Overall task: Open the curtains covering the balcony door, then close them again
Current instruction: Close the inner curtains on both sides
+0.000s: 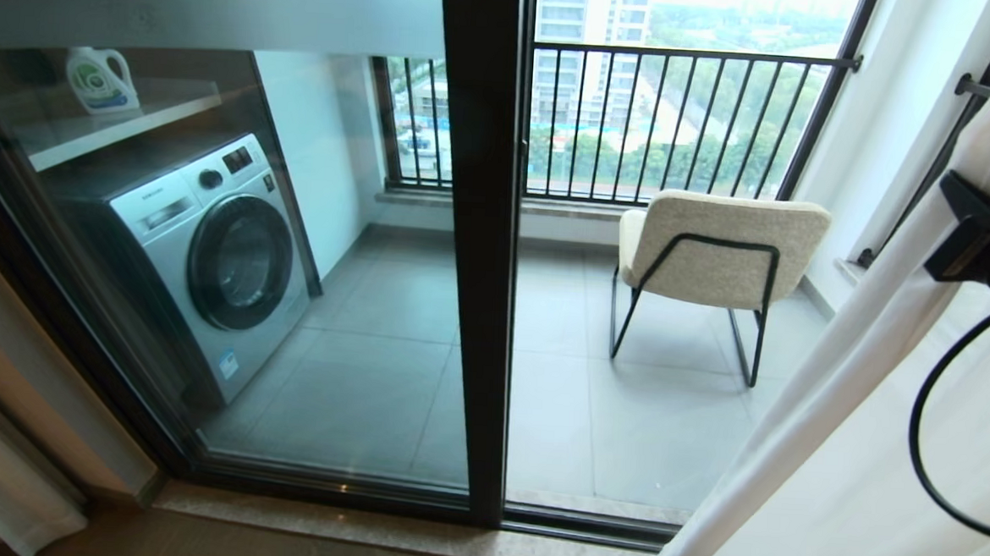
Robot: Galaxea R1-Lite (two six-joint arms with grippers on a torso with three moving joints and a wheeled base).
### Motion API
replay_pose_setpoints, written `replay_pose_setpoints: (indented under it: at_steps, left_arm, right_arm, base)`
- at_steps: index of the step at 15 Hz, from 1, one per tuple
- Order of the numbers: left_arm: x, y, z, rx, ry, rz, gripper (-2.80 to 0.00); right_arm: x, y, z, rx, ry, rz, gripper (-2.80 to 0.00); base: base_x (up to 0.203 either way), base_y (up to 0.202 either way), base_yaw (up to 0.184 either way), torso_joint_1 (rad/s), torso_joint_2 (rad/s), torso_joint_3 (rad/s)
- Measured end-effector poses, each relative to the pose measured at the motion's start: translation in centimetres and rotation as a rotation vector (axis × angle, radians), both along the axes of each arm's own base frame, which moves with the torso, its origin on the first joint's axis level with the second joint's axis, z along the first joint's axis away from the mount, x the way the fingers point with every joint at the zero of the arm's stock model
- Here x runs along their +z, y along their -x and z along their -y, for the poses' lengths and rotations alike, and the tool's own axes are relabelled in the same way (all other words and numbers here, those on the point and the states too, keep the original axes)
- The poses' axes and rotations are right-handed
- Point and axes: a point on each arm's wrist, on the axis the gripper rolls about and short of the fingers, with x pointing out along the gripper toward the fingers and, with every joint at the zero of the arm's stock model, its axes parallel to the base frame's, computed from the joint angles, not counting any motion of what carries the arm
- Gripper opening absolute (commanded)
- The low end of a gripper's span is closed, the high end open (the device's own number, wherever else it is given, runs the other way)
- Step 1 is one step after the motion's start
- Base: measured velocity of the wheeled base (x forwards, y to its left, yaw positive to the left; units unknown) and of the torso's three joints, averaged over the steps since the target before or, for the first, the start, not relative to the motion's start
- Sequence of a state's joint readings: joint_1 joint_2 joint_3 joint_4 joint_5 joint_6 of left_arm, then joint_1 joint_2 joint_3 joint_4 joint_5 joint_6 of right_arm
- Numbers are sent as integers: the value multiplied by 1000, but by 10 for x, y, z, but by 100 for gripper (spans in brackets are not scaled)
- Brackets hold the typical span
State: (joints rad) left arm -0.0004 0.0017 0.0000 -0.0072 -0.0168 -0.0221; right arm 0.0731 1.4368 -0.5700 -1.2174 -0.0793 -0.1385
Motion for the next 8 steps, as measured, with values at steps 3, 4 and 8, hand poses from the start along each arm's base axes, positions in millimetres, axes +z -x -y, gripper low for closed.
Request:
replay_pose_setpoints:
  at_steps: [3, 4, 8]
  left_arm:
    - [0, 0, 0, 0, 0, 0, -280]
    - [0, 0, 0, 0, 0, 0, -280]
    - [0, 0, 0, -1, 0, 0, -280]
  right_arm:
    - [0, 0, -2, 5, -3, 1, -280]
    - [0, 0, -3, 6, -3, 0, -280]
    - [0, 0, -3, 5, -3, 2, -280]
  base:
    - [0, 189, 2, 1, 0, 2]
    - [0, 187, 0, 6, 4, 2]
    - [0, 187, 0, 0, 1, 4]
